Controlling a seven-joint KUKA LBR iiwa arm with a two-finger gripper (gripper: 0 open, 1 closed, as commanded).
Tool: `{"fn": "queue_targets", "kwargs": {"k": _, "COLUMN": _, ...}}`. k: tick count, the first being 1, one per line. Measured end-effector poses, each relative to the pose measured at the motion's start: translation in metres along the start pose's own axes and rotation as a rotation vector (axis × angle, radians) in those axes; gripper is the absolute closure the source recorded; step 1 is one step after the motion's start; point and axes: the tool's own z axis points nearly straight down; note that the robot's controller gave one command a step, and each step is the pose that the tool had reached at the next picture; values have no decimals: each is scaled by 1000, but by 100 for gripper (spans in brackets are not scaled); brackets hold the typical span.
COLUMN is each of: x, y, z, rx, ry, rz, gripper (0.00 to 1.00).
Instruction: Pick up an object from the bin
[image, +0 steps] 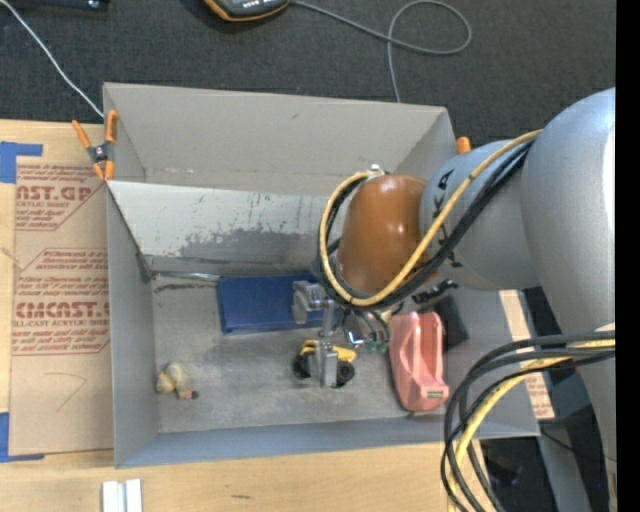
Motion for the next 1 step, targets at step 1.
{"fn": "queue_targets", "kwargs": {"k": 1, "x": 5, "y": -8, "z": 0, "rx": 1, "ry": -11, "rz": 65, "gripper": 0}}
